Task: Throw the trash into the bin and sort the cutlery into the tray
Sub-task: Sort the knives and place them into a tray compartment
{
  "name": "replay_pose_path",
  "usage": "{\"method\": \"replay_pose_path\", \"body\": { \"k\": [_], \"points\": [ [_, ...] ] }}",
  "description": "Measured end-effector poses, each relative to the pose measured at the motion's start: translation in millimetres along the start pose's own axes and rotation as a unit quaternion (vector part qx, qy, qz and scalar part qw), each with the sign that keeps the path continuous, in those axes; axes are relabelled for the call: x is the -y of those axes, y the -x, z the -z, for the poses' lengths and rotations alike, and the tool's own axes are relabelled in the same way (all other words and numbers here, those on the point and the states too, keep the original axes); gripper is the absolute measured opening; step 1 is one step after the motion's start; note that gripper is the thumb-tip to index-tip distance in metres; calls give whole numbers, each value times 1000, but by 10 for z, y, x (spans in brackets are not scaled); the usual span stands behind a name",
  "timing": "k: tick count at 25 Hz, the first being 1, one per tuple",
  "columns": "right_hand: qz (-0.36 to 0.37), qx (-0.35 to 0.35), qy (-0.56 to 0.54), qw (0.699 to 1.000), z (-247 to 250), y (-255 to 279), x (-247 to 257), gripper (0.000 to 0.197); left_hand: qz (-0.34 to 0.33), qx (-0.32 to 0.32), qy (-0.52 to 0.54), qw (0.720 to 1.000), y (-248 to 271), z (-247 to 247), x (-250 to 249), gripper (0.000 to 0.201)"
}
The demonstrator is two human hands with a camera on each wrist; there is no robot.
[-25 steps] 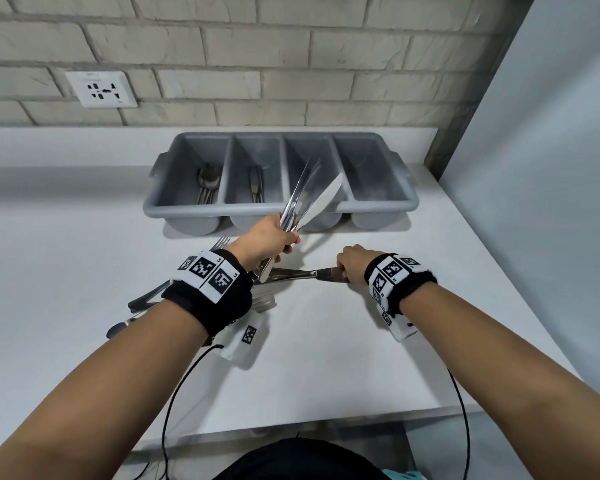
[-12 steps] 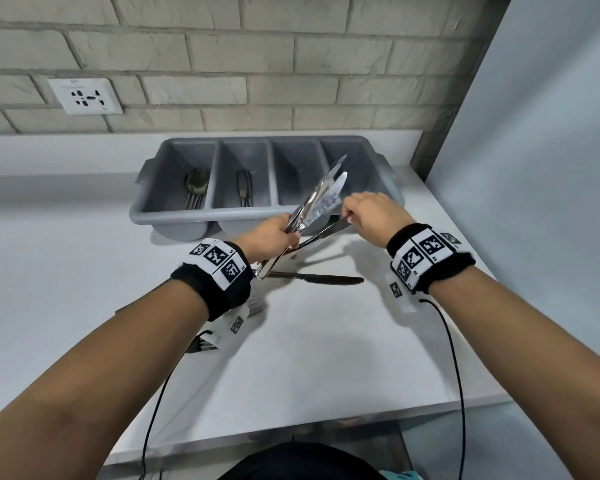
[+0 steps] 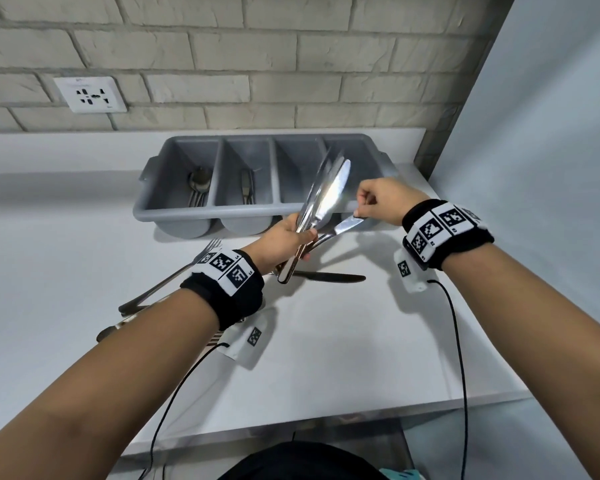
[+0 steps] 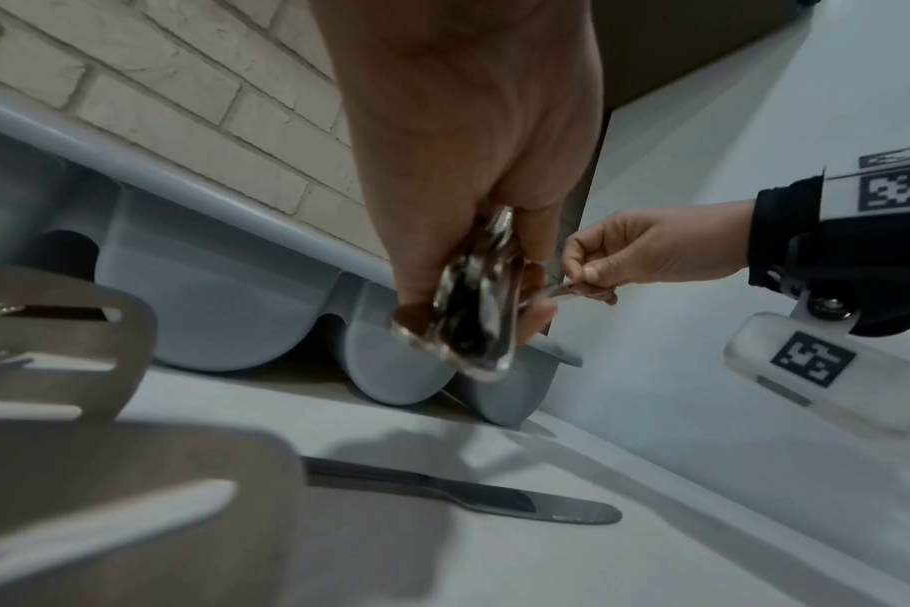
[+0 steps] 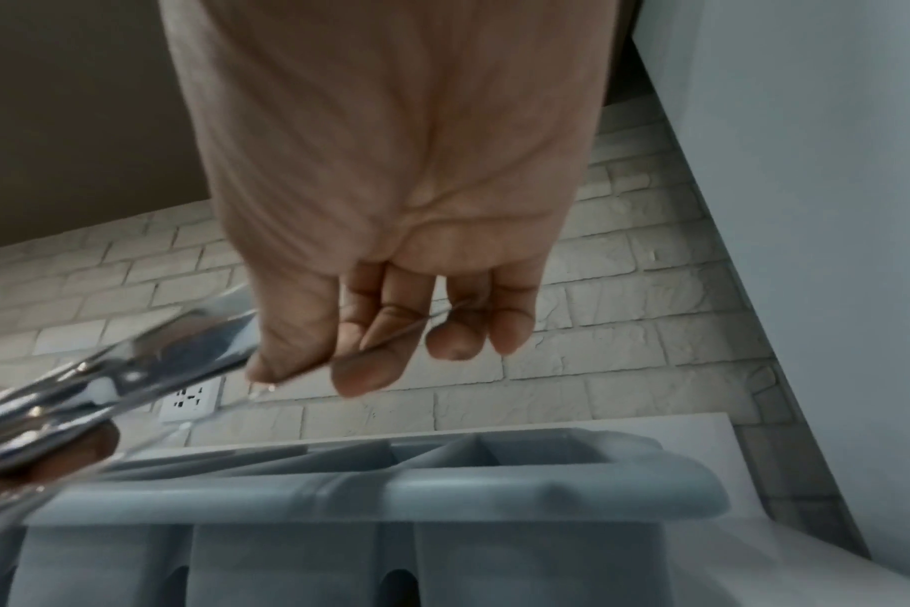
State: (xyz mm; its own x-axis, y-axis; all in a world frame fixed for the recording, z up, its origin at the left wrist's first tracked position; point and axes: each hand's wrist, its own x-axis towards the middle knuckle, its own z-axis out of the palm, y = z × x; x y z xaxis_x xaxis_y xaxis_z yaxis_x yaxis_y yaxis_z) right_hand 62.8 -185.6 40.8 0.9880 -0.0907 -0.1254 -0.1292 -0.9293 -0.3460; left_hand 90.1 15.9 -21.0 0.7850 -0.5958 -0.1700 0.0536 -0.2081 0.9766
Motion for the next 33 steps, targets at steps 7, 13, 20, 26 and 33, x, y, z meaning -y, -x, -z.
{"method": "replay_pose_path", "body": {
  "k": [7,13,20,26,33],
  "points": [
    [-85,-263,-232,933,-232,15,-105,19,20,-55,80,995,83,60,-24,12],
    [-29,138,123,982,-1000,52,-11,36,45,-63,78,994,59,191,-14,13],
    [-38,172,151,973,-1062,29,-72,22,69,-63,12,996,70,224,-12,13],
    [7,-39,-20,999,-213,94,26,12,60,-61,-69,994,-2,237,-93,12],
    [58,-170,-356,917,24,30,394,37,49,9,14,999,-43,61,-195,25]
  ]
}}
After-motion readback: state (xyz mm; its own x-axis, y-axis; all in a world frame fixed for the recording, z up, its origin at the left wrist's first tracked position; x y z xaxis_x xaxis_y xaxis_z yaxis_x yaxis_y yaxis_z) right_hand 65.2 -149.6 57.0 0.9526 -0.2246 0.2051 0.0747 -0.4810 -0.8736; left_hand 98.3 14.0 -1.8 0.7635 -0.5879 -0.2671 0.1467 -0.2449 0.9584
